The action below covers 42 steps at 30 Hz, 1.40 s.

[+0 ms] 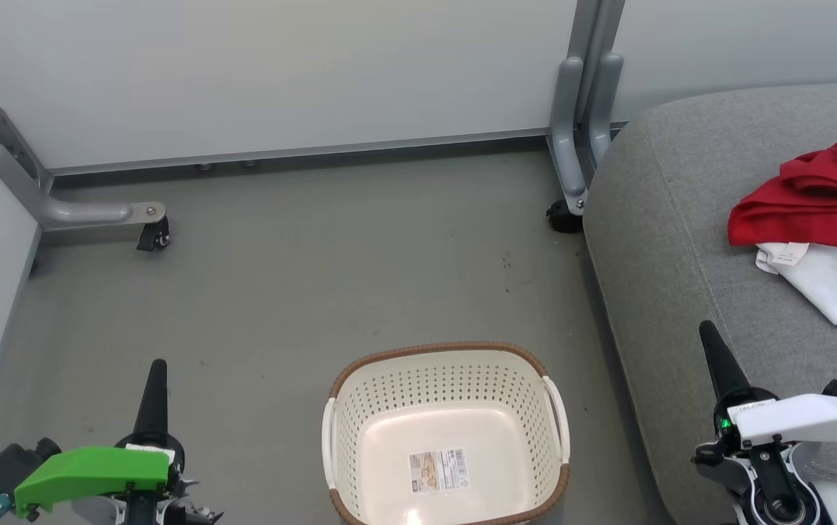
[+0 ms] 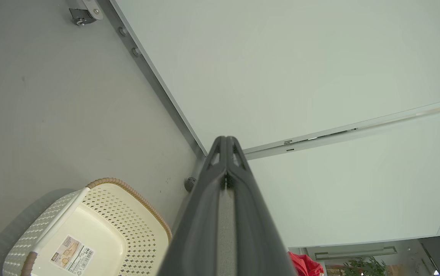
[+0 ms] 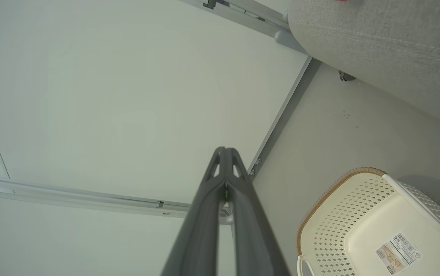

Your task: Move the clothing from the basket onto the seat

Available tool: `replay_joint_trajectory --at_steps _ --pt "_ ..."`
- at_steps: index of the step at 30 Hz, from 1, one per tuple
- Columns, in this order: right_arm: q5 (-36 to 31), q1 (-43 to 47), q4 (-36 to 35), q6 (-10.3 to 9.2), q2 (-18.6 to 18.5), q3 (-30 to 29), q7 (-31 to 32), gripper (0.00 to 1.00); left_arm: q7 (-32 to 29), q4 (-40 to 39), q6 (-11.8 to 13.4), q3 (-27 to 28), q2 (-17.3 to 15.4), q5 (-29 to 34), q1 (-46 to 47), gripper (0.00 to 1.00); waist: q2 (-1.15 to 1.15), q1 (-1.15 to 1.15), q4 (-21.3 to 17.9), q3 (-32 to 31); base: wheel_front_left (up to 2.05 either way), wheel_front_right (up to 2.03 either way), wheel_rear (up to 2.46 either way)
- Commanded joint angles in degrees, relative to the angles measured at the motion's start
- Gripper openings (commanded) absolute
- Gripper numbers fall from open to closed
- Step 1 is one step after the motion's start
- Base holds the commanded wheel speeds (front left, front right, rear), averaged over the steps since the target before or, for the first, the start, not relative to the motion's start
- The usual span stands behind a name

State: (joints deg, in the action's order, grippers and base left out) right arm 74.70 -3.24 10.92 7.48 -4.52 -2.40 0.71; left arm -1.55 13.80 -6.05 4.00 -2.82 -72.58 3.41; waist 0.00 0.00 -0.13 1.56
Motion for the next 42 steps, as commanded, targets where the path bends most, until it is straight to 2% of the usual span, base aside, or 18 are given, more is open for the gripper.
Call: replay_joint_trajectory --at_steps 1,42 --pt "1.6 -1.1 0.0 0.03 -0.4 -0.2 0.4 0.00 -0.4 -0.2 -0.4 0.5 -0.1 -1.6 1.6 0.00 0.00 0.00 0.0 0.0 0.00 0.00 0.00" --pt "19.2 -3.1 3.1 0.02 0.0 -2.0 4.2 0.00 -5.0 0.3 -1.6 2.7 -0.1 -19.7 3.3 0.00 0.00 0.00 0.1 -1.3 0.00 0.00 0.00"
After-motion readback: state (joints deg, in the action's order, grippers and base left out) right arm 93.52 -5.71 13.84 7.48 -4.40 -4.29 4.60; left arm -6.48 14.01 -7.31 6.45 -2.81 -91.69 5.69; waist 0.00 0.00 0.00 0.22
